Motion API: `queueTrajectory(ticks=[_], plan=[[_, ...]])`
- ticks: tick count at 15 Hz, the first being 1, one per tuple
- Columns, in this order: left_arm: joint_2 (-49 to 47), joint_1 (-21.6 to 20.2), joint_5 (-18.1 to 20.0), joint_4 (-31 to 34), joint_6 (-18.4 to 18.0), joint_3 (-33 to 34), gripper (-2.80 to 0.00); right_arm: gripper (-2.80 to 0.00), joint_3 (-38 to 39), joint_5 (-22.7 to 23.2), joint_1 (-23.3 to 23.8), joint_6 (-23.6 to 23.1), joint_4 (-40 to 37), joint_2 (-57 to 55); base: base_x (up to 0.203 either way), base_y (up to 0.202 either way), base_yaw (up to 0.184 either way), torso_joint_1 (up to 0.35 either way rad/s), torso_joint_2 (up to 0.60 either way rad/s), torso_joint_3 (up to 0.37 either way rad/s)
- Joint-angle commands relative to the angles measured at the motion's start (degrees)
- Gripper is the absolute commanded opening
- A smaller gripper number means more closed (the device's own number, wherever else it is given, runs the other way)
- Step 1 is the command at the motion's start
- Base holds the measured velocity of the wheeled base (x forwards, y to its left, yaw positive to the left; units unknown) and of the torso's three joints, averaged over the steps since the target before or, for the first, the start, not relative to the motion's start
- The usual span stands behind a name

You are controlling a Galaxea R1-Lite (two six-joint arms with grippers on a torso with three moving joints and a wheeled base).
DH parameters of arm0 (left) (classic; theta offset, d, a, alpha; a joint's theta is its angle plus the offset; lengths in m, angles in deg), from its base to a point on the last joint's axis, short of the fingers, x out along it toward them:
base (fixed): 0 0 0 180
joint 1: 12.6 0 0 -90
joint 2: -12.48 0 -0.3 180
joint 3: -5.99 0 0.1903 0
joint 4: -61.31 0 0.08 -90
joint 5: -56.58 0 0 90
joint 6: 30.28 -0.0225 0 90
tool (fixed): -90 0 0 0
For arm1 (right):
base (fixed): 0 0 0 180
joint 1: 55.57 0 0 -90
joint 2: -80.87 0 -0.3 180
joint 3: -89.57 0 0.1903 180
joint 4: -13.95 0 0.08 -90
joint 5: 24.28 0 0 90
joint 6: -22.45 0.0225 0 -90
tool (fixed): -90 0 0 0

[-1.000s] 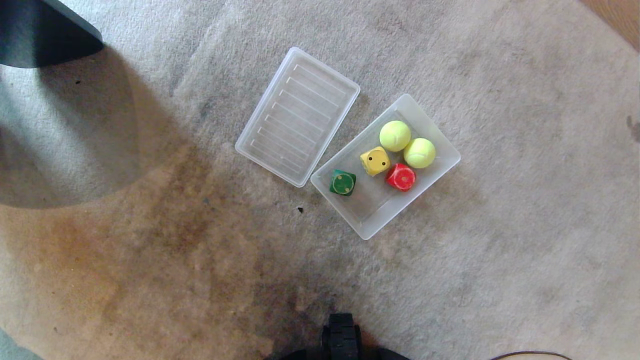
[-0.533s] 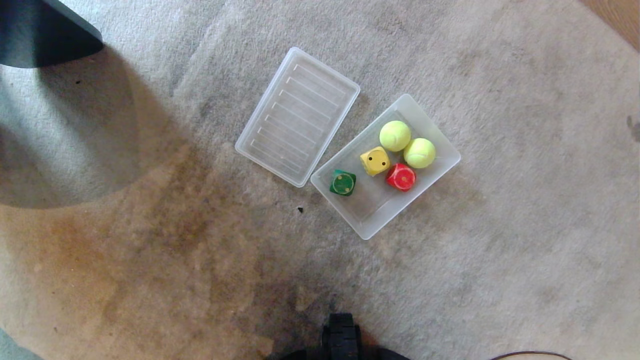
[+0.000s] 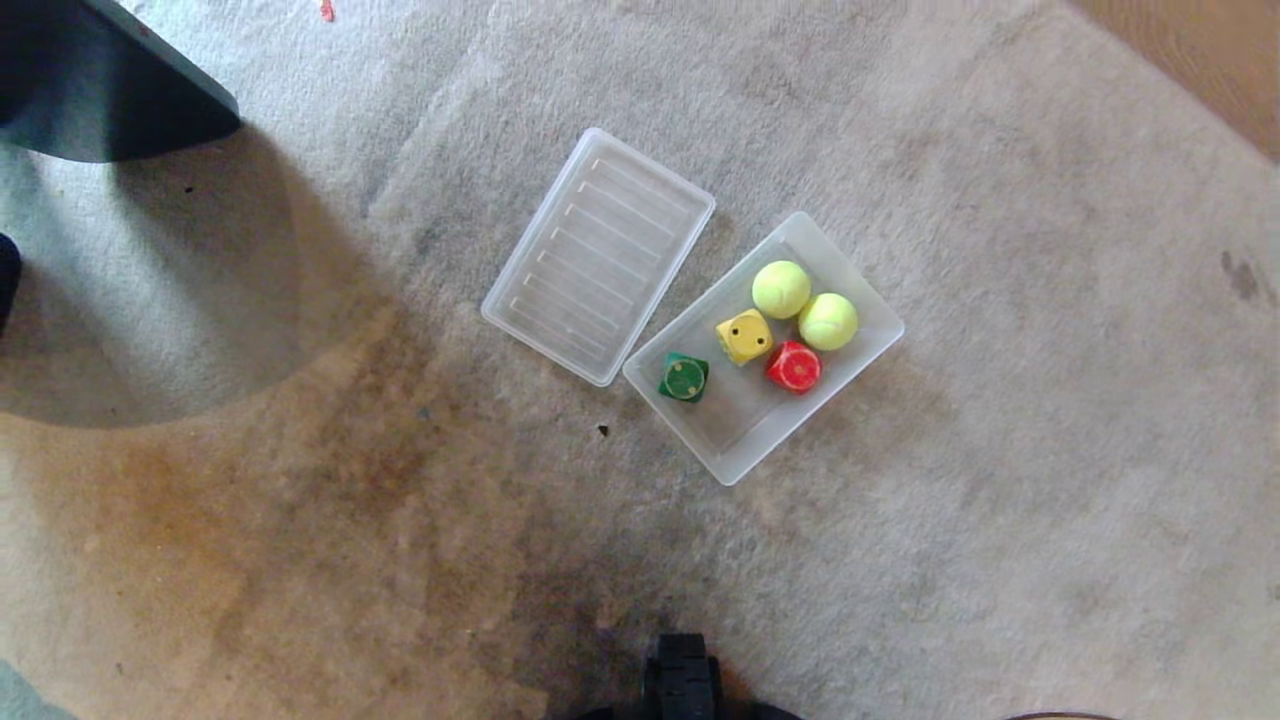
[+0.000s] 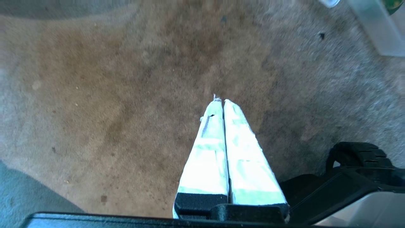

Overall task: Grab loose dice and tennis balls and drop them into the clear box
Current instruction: Pick up toys out of the box

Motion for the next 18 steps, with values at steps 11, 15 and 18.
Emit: queueTrajectory(ticks=[11,15,18], plan=[[0.02,0.00,-0.02,0.00,0.13,0.00,-2.80,-2.80,0.01,0.10,-0.01,-0.10,-0.04,-0.05,0.000,0.000,0.000,0.002,0.00,0.200],[0.02,0.00,-0.02,0.00,0.13,0.00,-2.80,-2.80,0.01,0.10,-0.01,-0.10,-0.04,-0.13,0.000,0.000,0.000,0.002,0.00,0.206],[0.02,0.00,-0.02,0.00,0.13,0.00,-2.80,-2.80,0.01,0.10,-0.01,-0.10,-0.04,-0.13,0.000,0.000,0.000,0.004,0.00,0.199]])
